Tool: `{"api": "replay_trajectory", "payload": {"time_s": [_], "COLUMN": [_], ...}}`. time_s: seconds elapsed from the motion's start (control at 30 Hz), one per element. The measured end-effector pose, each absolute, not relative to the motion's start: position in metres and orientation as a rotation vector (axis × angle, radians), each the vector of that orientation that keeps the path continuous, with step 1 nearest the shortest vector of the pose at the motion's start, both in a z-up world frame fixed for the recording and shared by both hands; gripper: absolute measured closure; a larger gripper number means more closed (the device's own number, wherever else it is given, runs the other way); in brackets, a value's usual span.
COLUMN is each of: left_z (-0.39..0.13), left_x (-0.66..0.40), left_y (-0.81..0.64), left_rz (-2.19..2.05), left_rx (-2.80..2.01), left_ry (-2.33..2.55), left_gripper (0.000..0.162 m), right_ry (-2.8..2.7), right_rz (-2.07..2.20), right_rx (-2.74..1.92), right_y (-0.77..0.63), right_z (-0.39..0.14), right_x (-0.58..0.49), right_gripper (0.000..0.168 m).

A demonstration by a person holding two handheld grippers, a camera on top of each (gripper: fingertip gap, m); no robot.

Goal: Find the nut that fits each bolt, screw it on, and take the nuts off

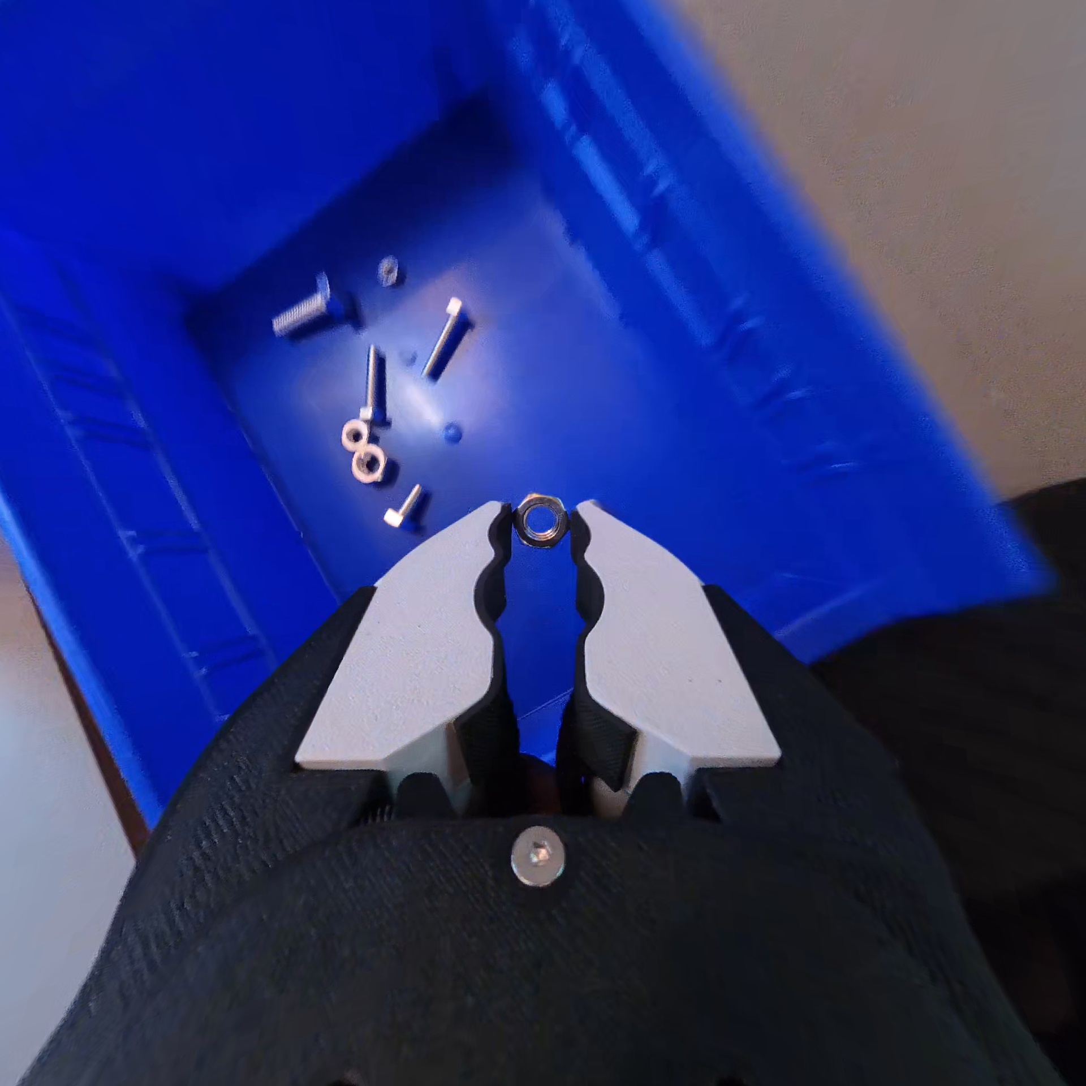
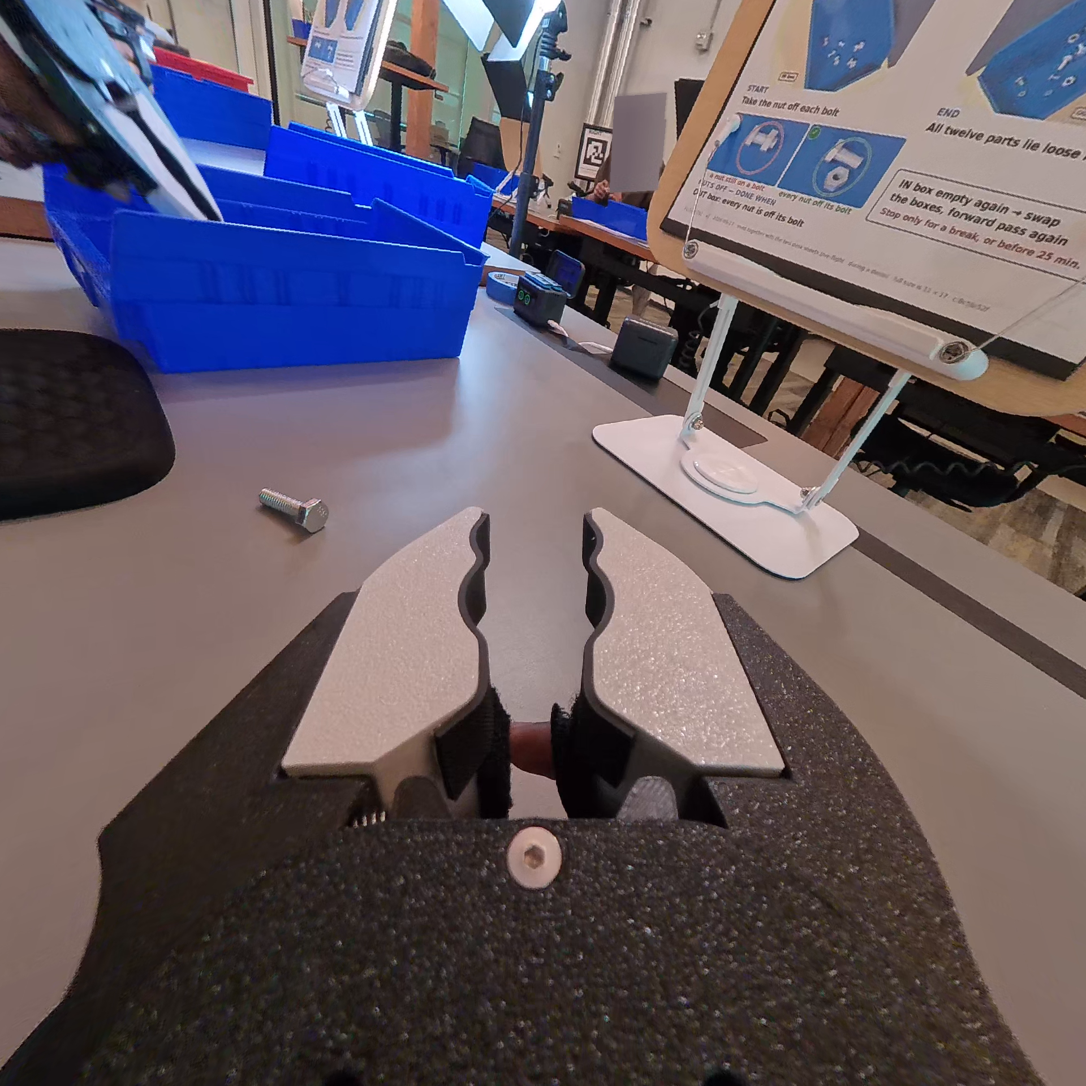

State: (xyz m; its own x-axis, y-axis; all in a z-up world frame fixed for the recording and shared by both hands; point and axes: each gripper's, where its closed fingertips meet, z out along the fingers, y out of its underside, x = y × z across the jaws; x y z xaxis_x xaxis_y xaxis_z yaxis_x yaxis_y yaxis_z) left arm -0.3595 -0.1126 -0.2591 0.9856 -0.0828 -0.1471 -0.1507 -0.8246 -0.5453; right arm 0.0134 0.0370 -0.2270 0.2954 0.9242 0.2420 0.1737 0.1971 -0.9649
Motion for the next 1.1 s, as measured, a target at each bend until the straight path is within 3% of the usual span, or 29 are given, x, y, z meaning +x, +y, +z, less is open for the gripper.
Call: {"api": "replay_trajectory", "payload": {"time_s": [0.13,0.23,0.43,0.63,0.83,1.1], "left_z": [-0.206,-0.194,-0.272,-0.322,-0.319,-0.309], "left_x": [-0.284,-0.201,-0.097,-0.084,-0.084,-0.115], "left_y": [-0.104,-0.104,-0.099,-0.091,-0.089,-0.067], "left_rz": [0.046,-0.14,-0.261,-0.263,-0.301,-0.234], "left_rx": [-2.333,-2.212,-2.302,-2.429,-2.413,-2.369], "left_ry": [0.432,0.721,1.089,1.128,1.081,0.844], "left_gripper": [0.143,0.143,0.142,0.142,0.13,0.129], "right_ry": [-1.169,-1.167,-1.166,-1.165,-1.168,-1.178], "right_rz": [0.741,0.743,0.744,0.746,0.746,0.74], "right_rx": [-1.278,-1.277,-1.274,-1.273,-1.275,-1.28], "right_y": [0.037,0.037,0.037,0.037,0.037,0.037], "right_z": [-0.228,-0.227,-0.227,-0.227,-0.227,-0.229], "right_x": [0.013,0.013,0.013,0.013,0.013,0.012], "right_gripper": [0.138,0.138,0.138,0.138,0.138,0.138]}}
